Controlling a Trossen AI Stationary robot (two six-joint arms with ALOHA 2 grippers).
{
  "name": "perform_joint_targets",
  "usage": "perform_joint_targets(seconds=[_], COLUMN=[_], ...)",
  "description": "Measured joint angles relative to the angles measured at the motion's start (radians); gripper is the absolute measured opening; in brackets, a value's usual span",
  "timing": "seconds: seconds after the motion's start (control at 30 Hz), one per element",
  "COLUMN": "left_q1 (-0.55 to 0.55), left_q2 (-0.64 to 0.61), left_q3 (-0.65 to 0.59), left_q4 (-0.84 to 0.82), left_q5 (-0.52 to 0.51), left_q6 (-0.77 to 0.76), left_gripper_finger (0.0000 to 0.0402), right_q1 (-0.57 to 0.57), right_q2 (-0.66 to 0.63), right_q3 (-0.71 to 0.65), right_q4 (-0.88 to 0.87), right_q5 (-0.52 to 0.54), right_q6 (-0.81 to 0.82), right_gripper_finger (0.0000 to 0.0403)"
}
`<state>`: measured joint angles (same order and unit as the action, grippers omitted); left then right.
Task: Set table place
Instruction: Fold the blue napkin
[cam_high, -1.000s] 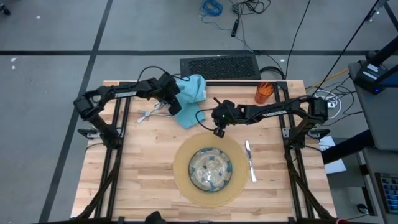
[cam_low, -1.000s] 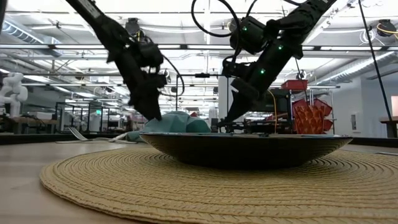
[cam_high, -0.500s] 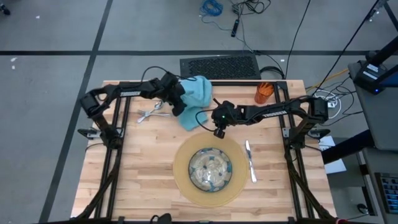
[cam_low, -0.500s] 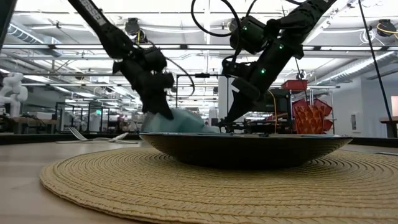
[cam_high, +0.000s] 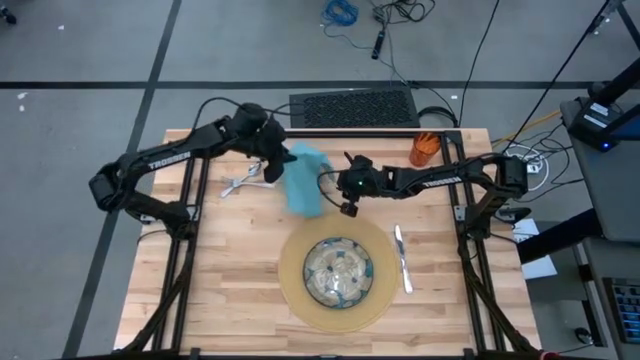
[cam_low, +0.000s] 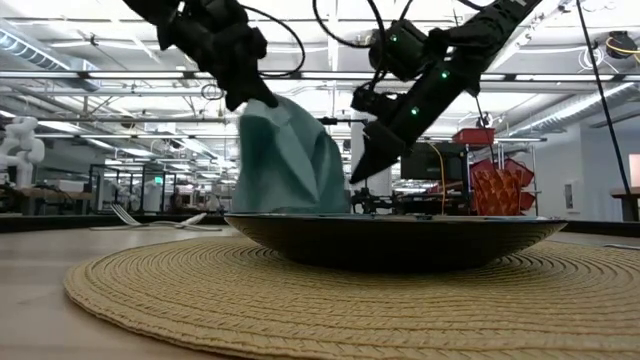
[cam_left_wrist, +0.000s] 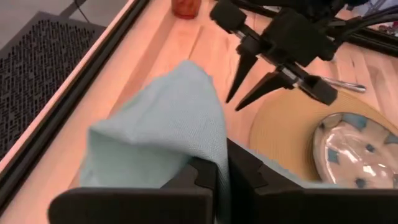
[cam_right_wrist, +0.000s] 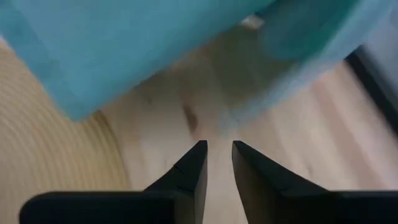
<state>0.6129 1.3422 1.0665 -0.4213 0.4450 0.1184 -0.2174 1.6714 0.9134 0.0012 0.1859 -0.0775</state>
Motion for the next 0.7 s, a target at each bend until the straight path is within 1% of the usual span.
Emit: perform_joint_targets(seconds=[0.1, 0.23, 0.37, 0.43, 0.53, 0.7], left_q1=[0.000, 0.000, 0.000, 0.000, -0.001, -0.007], left_q2=[-0.002, -0.003, -0.003, -0.003, -0.003, -0.003], left_q3=[0.037, 0.062, 0.070, 0.075, 0.089, 0.123], left_q4=[-0.068, -0.111, -0.131, -0.131, -0.129, -0.118], left_q5=[-0.005, -0.028, -0.032, -0.032, -0.033, -0.032], left_q6=[0.007, 0.019, 0.019, 0.019, 0.019, 0.019], left_gripper_finger=[0.0000, 0.0000, 0.0000, 0.0000, 0.0000, 0.0000], right_q1=[0.002, 0.017, 0.008, -0.002, -0.016, -0.033], right_q2=[0.000, -0.001, -0.001, -0.001, -0.001, -0.001], right_q3=[0.000, 0.000, 0.000, 0.000, 0.000, 0.000], right_q4=[0.087, 0.161, 0.152, 0.152, 0.135, 0.138], right_q5=[-0.012, -0.022, 0.026, 0.041, 0.100, 0.085], right_q6=[-0.076, -0.117, -0.131, -0.107, -0.092, -0.065], right_gripper_finger=[0.0072, 0.0095, 0.0129, 0.0146, 0.0166, 0.0191])
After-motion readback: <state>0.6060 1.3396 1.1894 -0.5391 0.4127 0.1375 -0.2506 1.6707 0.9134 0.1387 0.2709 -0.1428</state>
